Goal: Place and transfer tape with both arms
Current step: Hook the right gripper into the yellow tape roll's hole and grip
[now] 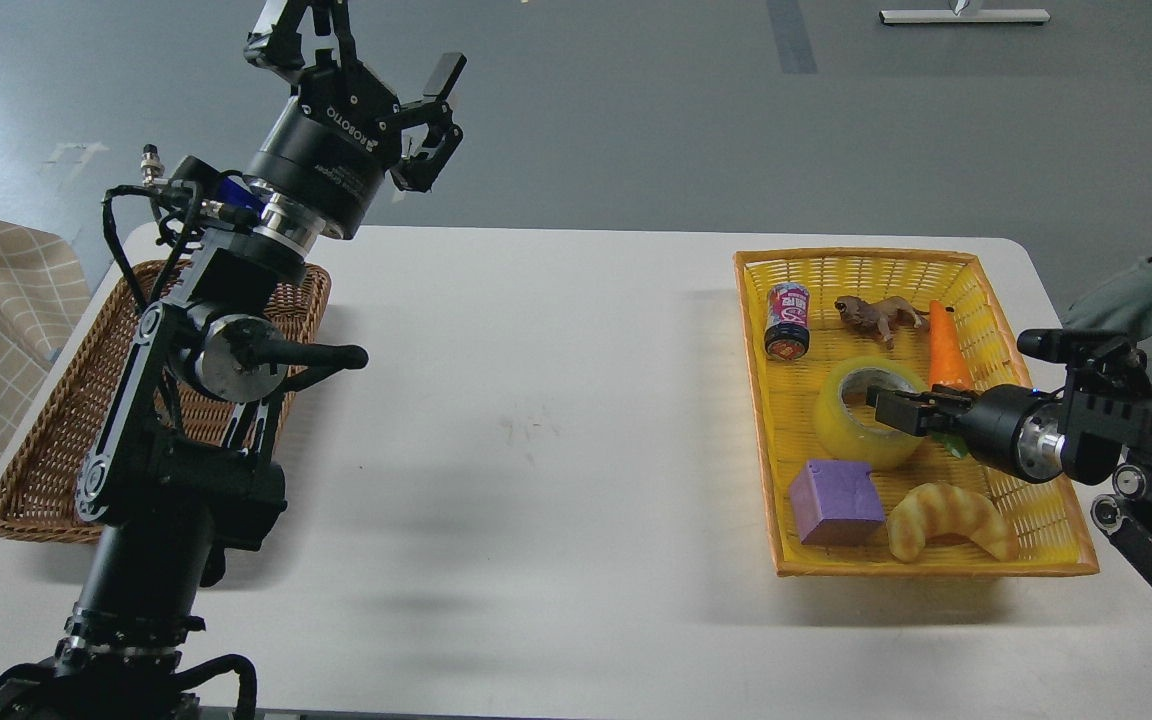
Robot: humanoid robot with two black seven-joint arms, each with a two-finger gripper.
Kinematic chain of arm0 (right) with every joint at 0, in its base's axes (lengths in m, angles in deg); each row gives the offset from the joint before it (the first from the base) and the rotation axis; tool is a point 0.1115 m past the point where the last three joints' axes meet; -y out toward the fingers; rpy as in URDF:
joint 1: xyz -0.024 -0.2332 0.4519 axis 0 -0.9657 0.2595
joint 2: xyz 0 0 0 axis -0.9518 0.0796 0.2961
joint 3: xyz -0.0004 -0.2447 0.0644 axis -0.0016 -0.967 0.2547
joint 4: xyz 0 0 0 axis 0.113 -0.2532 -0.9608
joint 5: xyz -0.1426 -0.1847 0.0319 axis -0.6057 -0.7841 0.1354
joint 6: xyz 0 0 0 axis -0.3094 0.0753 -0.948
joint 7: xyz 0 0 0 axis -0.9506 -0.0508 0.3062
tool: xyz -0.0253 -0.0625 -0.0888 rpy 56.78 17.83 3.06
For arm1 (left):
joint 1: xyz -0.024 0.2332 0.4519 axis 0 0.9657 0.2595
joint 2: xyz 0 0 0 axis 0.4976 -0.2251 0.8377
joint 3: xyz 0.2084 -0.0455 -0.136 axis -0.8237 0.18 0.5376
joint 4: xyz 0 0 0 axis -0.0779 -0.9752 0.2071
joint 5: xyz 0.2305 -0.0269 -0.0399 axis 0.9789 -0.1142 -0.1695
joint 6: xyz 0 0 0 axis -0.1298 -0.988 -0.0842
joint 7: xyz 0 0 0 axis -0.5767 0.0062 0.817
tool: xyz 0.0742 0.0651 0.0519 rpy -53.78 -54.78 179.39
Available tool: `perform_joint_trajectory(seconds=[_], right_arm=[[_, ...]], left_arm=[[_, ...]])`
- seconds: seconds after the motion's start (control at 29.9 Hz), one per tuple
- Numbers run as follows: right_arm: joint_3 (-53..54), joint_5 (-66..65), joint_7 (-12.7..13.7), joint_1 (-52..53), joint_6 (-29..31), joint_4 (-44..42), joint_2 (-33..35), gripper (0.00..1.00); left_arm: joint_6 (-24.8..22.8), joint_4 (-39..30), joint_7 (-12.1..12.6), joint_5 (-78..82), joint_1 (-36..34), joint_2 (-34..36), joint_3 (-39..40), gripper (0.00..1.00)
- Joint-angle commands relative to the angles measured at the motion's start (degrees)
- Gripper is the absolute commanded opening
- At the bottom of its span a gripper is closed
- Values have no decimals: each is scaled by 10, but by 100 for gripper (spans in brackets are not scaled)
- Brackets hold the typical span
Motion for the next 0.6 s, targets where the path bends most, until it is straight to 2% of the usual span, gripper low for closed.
perform_joint_trajectory(seconds=[0.0, 0.1, 0.2, 0.23, 0.33, 0.57], right_arm=[[0, 2, 0, -2, 0, 4, 0, 89], [1, 2, 0, -1, 0, 10, 0, 87], [1, 1, 0, -2, 0, 11, 1, 72], [1, 0, 0, -2, 0, 11, 1, 70], [0, -2, 0, -3, 0, 10, 2, 68], [0, -2, 0, -8, 0, 10, 11, 69]], left_arm=[[1, 0, 0, 0, 0, 0, 1, 98], [4, 0, 0, 0, 0, 0, 3, 98], [4, 0, 0, 0, 0, 0, 3, 98], [4, 0, 0, 0, 0, 0, 3, 98], [5, 0, 0, 0, 0, 0, 3, 98], [6, 0, 0, 0, 0, 0, 4, 98]])
